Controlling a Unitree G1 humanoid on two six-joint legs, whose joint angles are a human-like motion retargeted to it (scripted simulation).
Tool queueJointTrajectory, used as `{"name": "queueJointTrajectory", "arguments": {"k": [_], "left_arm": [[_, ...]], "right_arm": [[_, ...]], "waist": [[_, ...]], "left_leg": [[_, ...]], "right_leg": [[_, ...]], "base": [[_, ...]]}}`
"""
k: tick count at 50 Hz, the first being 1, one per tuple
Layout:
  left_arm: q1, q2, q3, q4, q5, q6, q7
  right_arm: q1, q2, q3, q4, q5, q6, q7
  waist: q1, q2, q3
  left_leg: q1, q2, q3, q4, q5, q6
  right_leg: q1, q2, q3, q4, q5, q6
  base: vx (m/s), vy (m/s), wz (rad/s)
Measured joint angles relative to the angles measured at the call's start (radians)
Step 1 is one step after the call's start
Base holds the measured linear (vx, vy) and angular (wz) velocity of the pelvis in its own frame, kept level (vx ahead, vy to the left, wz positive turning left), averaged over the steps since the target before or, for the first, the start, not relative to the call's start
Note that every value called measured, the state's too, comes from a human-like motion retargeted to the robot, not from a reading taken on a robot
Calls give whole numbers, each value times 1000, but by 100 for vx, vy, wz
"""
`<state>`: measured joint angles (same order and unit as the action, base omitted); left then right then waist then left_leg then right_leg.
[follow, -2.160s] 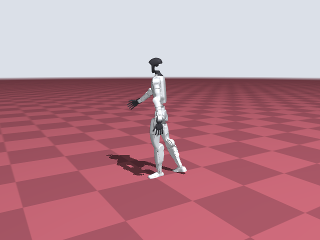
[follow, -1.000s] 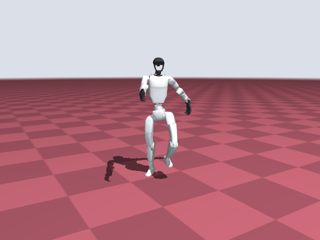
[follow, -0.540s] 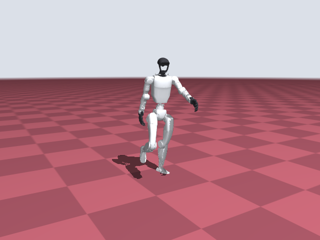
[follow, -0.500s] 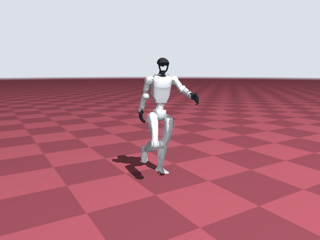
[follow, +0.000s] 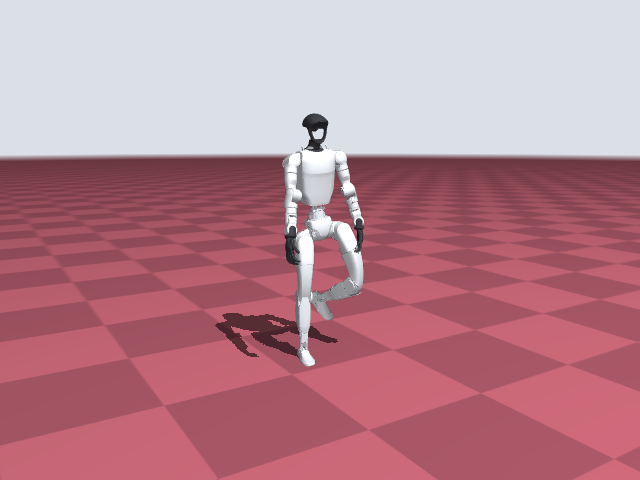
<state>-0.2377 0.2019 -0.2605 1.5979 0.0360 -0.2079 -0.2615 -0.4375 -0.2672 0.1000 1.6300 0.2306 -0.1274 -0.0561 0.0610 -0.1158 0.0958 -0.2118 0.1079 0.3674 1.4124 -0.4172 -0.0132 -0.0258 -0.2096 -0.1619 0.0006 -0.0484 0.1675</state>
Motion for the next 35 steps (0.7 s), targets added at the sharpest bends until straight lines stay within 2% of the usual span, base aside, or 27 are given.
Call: {"name": "queueJointTrajectory", "arguments": {"k": [2, 3, 4, 5, 7, 10, 13, 15, 18, 20, 21, 23, 25, 27, 28, 30, 32, 33, 35], "left_arm": [[162, 22, 25, 78, 16, 14, -81], [232, 45, 98, 92, -109, 25, -134], [320, 51, 76, 82, -72, 13, -141], [417, 50, 8, 60, 45, -10, -125], [569, 68, -3, 17, -12, -37, -150], [746, 77, -43, -13, -91, -52, -187], [835, 60, -86, 5, -111, -29, -218], [853, 40, -99, 13, -99, -7, -245], [814, 10, -93, -7, -75, 11, -284], [746, -4, -70, -29, -68, 19, -287], [685, -7, -46, -32, -62, 25, -260], [551, -13, 9, -33, -56, 8, -141], [414, -22, 69, -18, -49, -54, 35], [272, -32, 109, 11, -123, -28, 85], [198, -33, 119, 27, -86, -18, 108], [42, -26, 90, 39, 3, 12, 110], [-127, -6, 69, 13, 118, 75, 130], [-214, 14, 72, -11, 141, 88, 144], [-374, 51, 67, -77, 138, 111, 179]], "right_arm": [[-173, -28, -16, -30, 80, -1, 20], [-257, -44, -12, -43, 130, -1, 29], [-339, -60, 1, -48, 164, -17, 12], [-421, -76, 19, -50, 192, -41, -18], [-547, -106, 87, -68, 237, -82, -62], [-700, -138, 193, -83, 252, -129, -115], [-787, -149, 221, -92, 250, -136, -138], [-812, -141, 209, -97, 256, -132, -139], [-783, -103, 174, -104, 240, -123, -118], [-732, -68, 155, -104, 191, -104, -92], [-698, -51, 143, -103, 146, -84, -74], [-620, -15, 132, -102, 80, -75, -55], [-511, 23, 145, -104, 81, -126, -62], [-358, 47, 116, -89, -76, -72, -61], [-270, 62, 126, -85, -90, -70, -44], [-91, 92, 172, -73, -135, -64, 13], [79, 98, 175, -56, -182, -23, 73], [152, 105, 176, -50, -206, -4, 89], [284, 110, 178, -35, -230, 33, 99]], "waist": [[72, -36, -5], [109, -50, -4], [144, -60, -5], [178, -69, -7], [227, -84, -8], [268, -96, -1], [275, -101, 5], [272, -94, -6], [267, -84, -33], [270, -85, -40], [282, -94, -16], [322, -87, 48], [323, -16, 74], [231, 37, 80], [176, 53, 82], [102, 63, 35], [10, 78, -4], [-13, 87, 3], [-79, 97, 17]], "left_leg": [[-134, 23, 15, 260, -156, 87], [-206, 38, 20, 384, -199, 108], [-281, 58, 21, 491, -227, 114], [-358, 79, 19, 590, -248, 112], [-484, 125, 17, 712, -276, 115], [-608, 175, 26, 770, -309, 155], [-674, 161, 23, 672, -291, 184], [-682, 158, 24, 543, -270, 188], [-599, 158, 70, 217, -229, 180], [-468, 144, 143, -110, -198, 159], [-341, 103, 209, -355, -167, 137], [-40, -12, 324, -937, -28, 93], [196, -70, 344, -1402, 185, 68], [252, -40, 292, -1422, 234, -47], [280, -37, 248, -1427, 239, -77], [274, -32, 184, -1451, 251, -92], [243, -36, 94, -1469, 263, -116], [259, -22, 75, -1480, 258, -131], [277, -18, 28, -1483, 240, -153]], "right_leg": [[5, 2, 68, -29, -1, 7], [18, 4, 101, -59, 5, 5], [21, 7, 128, -74, 5, 4], [19, 10, 153, -81, 3, 4], [27, 10, 181, -88, -3, -8], [57, -2, 203, -88, -21, -31], [102, -17, 196, -88, -43, -36], [124, -12, 192, -87, -58, -40], [133, -1, 196, -50, -94, -43], [144, -2, 203, -26, -114, -37], [170, -17, 212, -15, -124, -23], [245, -29, 239, 8, -145, 8], [322, 37, 257, 39, -164, 10], [374, 97, 208, 109, -140, -20], [377, 118, 178, 178, -102, -36], [107, 129, 127, 696, -83, -45], [-127, 131, 88, 1081, -110, -77], [-234, 140, 82, 1272, -134, -98], [-450, 135, 72, 1617, -173, -99]], "base": [[46, -9, -138], [45, -7, -154], [46, -4, -143], [46, -2, -117], [46, 2, -81], [47, 9, -37], [49, 14, -2], [49, 15, -2], [51, 16, -16], [56, 18, -39], [62, 22, -69], [70, 29, -100], [72, 37, -27], [67, 36, 154], [59, 32, 198], [47, 29, 181], [44, 20, 191], [49, 8, 141], [48, 6, 126]]}}
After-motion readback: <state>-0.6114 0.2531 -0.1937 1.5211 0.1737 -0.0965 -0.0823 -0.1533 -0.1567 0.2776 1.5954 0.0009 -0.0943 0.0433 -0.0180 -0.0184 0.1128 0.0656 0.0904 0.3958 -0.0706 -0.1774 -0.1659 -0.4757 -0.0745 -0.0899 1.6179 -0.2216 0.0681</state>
